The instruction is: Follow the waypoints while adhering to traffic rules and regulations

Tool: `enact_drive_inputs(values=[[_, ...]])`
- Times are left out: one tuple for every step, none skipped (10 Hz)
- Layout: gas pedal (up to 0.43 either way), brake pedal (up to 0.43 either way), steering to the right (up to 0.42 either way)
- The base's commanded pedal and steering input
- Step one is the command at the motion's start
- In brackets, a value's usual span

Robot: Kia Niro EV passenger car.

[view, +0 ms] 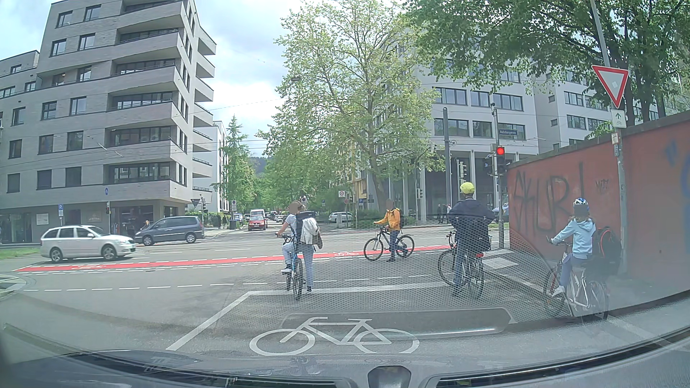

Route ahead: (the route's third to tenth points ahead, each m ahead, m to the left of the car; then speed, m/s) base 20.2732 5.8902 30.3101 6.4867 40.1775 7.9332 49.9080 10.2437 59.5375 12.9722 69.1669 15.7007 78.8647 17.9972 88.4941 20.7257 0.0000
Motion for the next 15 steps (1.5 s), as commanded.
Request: enact_drive_inputs(values=[[0.000, 0.262, -0.016], [0.000, 0.262, -0.016], [0.000, 0.262, -0.016], [0.000, 0.262, -0.016], [0.000, 0.262, -0.016], [0.000, 0.262, -0.016], [0.000, 0.262, -0.016], [0.000, 0.262, -0.016], [0.000, 0.262, -0.016], [0.000, 0.262, -0.016], [0.000, 0.262, -0.016], [0.000, 0.262, -0.016], [0.000, 0.262, -0.016], [0.000, 0.262, -0.016], [0.000, 0.262, -0.016]])
